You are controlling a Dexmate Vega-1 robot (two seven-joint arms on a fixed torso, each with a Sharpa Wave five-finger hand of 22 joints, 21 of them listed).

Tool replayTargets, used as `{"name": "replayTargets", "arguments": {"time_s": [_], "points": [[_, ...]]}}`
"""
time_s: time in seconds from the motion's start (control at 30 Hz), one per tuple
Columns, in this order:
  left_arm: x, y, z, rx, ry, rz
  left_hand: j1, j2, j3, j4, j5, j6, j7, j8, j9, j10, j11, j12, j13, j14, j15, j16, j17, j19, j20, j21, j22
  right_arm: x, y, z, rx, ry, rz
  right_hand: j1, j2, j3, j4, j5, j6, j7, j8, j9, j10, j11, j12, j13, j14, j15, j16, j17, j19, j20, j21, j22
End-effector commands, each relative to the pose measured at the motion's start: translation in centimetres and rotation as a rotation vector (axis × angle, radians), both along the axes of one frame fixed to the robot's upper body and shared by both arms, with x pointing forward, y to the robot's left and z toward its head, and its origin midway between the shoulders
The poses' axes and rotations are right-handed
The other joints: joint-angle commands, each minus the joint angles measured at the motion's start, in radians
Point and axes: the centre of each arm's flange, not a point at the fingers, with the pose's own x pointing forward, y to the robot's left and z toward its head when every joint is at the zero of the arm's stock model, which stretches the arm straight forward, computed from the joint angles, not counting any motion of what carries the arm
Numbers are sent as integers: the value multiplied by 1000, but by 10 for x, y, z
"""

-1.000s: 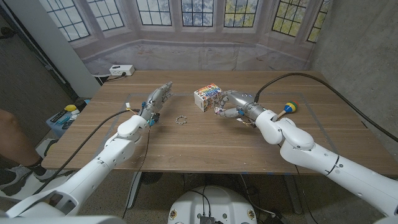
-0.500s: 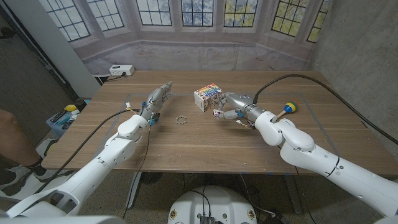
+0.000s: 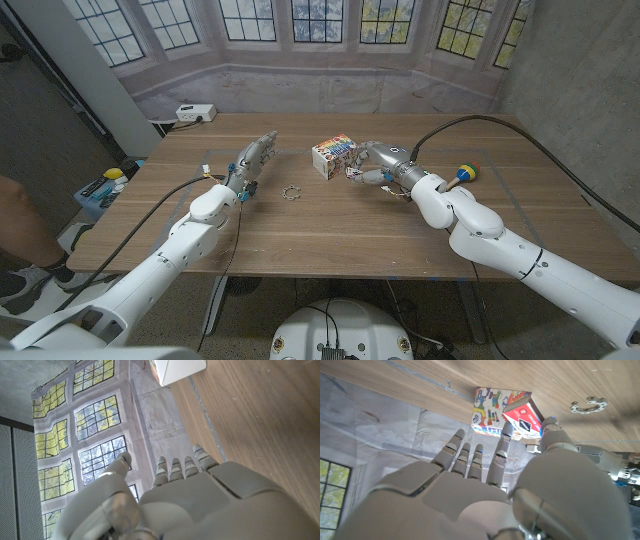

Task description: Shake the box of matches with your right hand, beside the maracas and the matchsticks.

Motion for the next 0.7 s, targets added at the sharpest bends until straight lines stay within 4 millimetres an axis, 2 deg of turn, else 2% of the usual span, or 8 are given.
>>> {"name": "replayTargets", "arguments": {"time_s": [0.03,0.7], "points": [[-2,-1,-1,4,3,1,13,-2,-1,2,8,6,4,6,2,-1,1,9,6,-3,2,2,5,-1,4,-2,1,8,-13,18,71,-49,-46,2,5,-5,2,-1,0,1,0,2,4,6,-1,1,5,0,1,2,5,3,-1,5],[-5,-3,-2,10,5,-1,13,-2,-2,2,8,6,3,6,2,0,1,10,6,-3,4,2,5,-2,7,-2,1,19,-31,40,207,-96,-122,3,6,-6,2,-2,-4,5,-1,3,5,9,-1,1,6,3,0,2,6,4,-1,5]]}}
